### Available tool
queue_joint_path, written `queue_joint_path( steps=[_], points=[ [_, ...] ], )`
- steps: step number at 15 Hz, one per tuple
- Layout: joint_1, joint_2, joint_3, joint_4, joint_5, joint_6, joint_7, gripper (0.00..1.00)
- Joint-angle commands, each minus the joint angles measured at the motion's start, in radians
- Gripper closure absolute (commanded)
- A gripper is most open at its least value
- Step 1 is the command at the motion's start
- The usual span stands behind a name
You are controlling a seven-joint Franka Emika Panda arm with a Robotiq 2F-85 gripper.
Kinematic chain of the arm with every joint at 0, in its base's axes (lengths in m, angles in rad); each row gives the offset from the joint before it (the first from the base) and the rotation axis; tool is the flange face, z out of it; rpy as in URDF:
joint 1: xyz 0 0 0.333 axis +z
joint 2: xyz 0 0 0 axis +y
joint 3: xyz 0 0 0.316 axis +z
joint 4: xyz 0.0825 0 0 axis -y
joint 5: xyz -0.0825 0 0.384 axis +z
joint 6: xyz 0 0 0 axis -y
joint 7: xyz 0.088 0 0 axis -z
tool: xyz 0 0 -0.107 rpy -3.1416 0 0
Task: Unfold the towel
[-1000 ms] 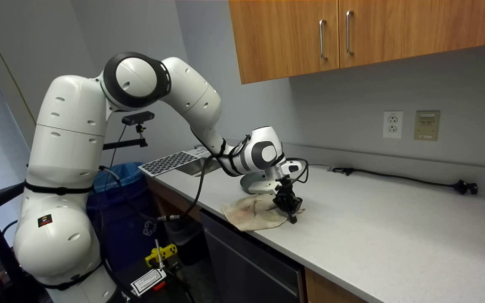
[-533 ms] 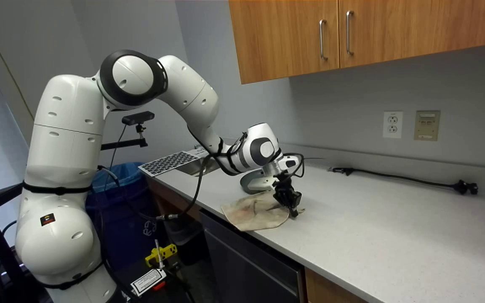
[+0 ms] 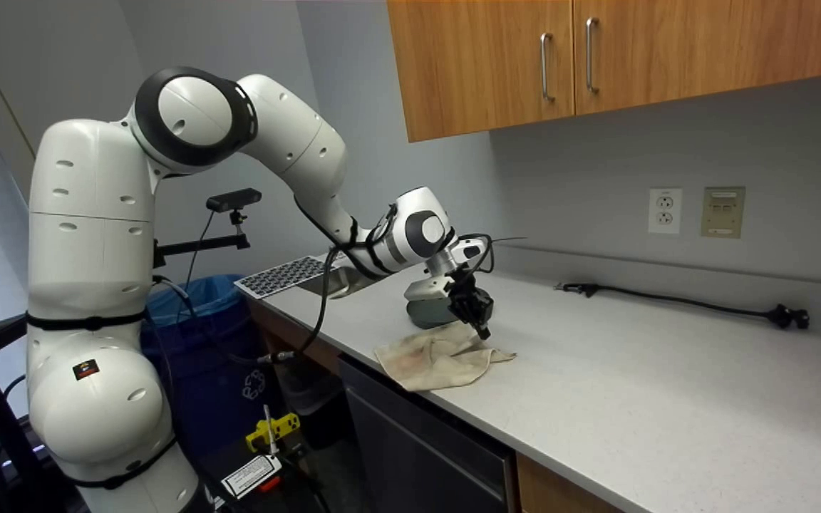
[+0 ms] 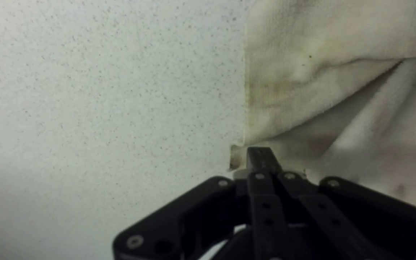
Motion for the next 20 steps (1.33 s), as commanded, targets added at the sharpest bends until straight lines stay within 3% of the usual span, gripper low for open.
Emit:
queue_joint_path(
  steps=[1,6,10,20],
  points=[
    [-0.036,0.006,0.057,-0.024,0.085,0.045,-0.059,1.00],
    [-0.052,0.065,0.084,0.007,0.187,0.041,-0.102,1.00],
    [-0.043,0.117,0.052,0.050,0.173,0.034,-0.071,1.00],
    [-0.046,0.180,0.052,0.143,0.206,0.018,-0.077,1.00]
  ],
)
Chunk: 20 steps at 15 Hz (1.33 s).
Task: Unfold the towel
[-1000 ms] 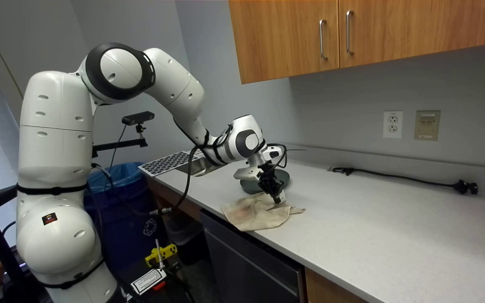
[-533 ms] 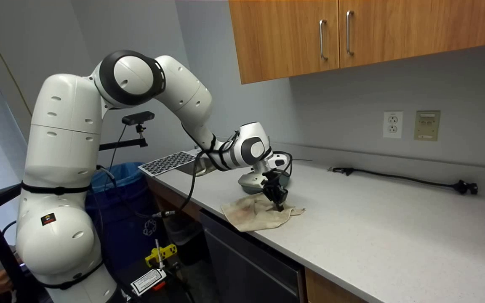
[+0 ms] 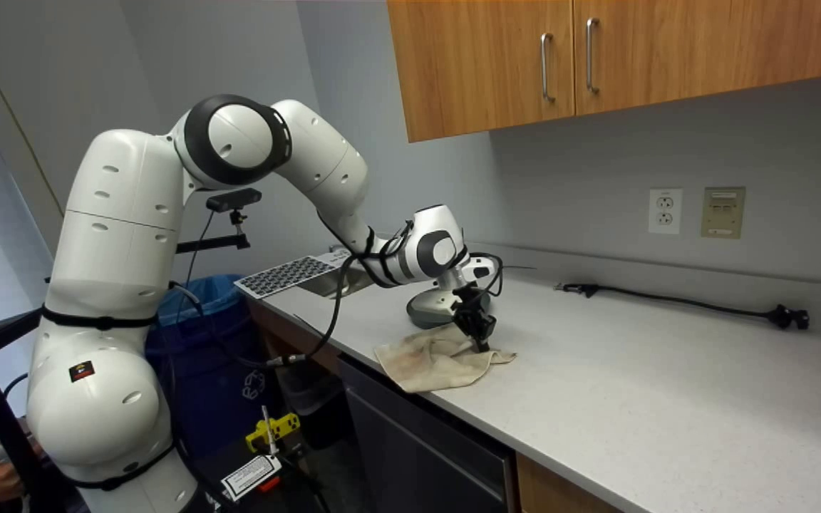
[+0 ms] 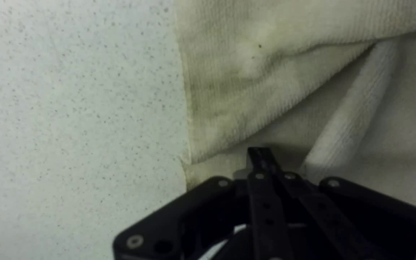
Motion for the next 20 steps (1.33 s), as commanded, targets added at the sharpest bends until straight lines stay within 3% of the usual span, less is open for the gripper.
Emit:
queue_joint_path(
  steps=[1,7,15,20],
  points=[
    [-0.010,0.043,0.005,0.043,0.045,0.005,-0.014,1.00],
    [-0.005,0.075,-0.011,0.052,0.064,0.010,0.000,1.00],
    [0.047,0.108,-0.143,0.076,-0.052,0.020,0.126,1.00],
    [0.084,0.146,-0.212,0.121,-0.084,0.029,0.293,1.00]
  ],
)
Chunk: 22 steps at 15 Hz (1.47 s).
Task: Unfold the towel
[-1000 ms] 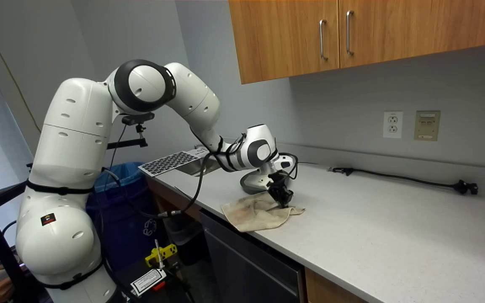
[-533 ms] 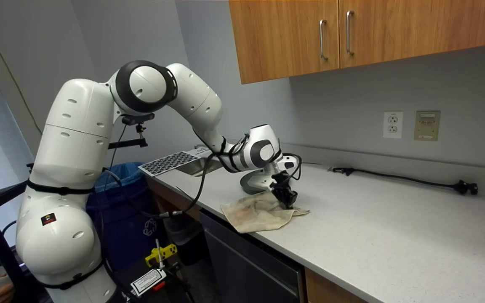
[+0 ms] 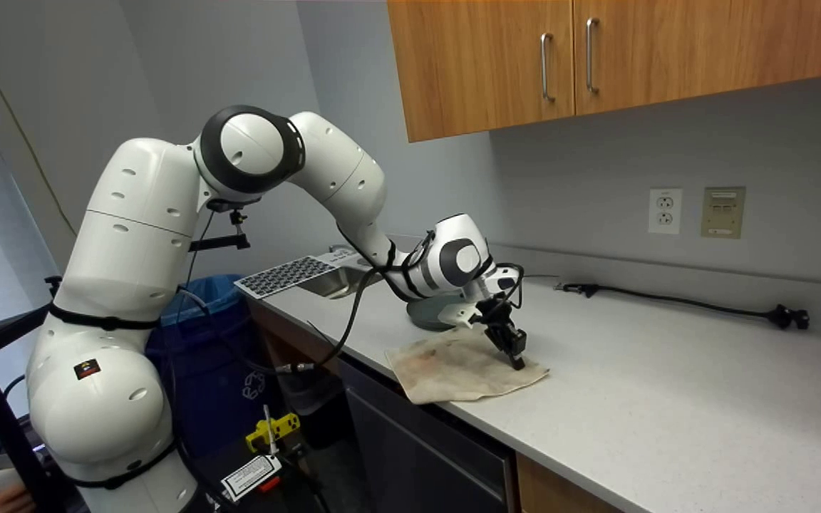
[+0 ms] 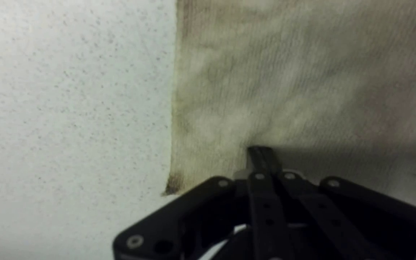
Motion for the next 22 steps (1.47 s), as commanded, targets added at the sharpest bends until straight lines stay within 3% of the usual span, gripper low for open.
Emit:
queue_joint_path(
  steps=[1,7,14,21,22],
  points=[
    [0.048,0.068,-0.066,0.064,-0.023,0.029,0.148,1.00],
    [0.073,0.130,-0.099,0.156,-0.012,0.001,0.352,1.00],
    [0.074,0.198,-0.088,0.283,0.002,-0.027,0.480,1.00],
    [0.101,0.170,-0.117,0.256,-0.035,0.009,0.535,1.00],
    [0.106,0.158,-0.120,0.242,-0.040,0.010,0.535,0.74]
  ],
)
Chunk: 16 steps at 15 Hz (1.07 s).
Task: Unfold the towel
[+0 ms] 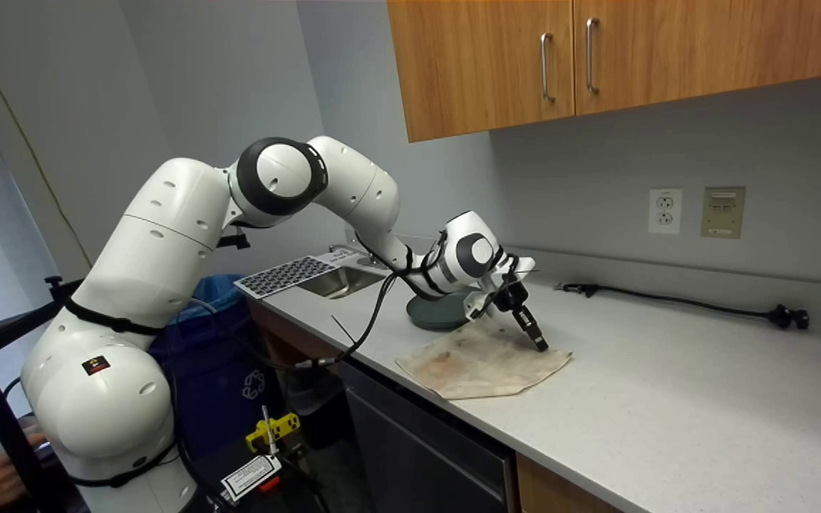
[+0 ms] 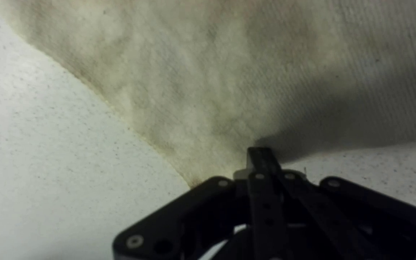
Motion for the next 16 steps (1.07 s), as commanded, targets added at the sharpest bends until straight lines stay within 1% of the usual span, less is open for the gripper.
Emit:
queue_joint_path(
  steps=[1,2,3,5,6,9,10,11,12,13,14,15,16],
  points=[
    [0.036,-0.046,-0.033,-0.049,-0.041,0.020,0.030,0.72],
    [0.045,-0.065,-0.036,-0.071,-0.056,0.024,0.025,0.66],
    [0.057,-0.096,-0.038,-0.108,-0.077,0.029,0.016,0.57],
    [0.072,-0.167,-0.027,-0.189,-0.119,0.028,-0.006,0.43],
    [0.078,-0.204,-0.020,-0.229,-0.140,0.031,-0.014,0.35],
    [0.078,-0.346,0.026,-0.369,-0.183,0.017,-0.066,0.13],
    [0.066,-0.383,0.050,-0.405,-0.188,0.013,-0.093,0.05],
    [0.043,-0.411,0.085,-0.436,-0.180,0.014,-0.137,0.00],
    [0.025,-0.429,0.113,-0.458,-0.163,0.015,-0.177,0.00],
    [0.006,-0.446,0.143,-0.481,-0.144,0.018,-0.225,0.19],
    [-0.011,-0.453,0.167,-0.493,-0.130,0.023,-0.268,0.28],
    [-0.033,-0.452,0.196,-0.496,-0.100,0.028,-0.320,0.29],
    [-0.048,-0.445,0.213,-0.493,-0.079,0.029,-0.355,0.36]
  ],
)
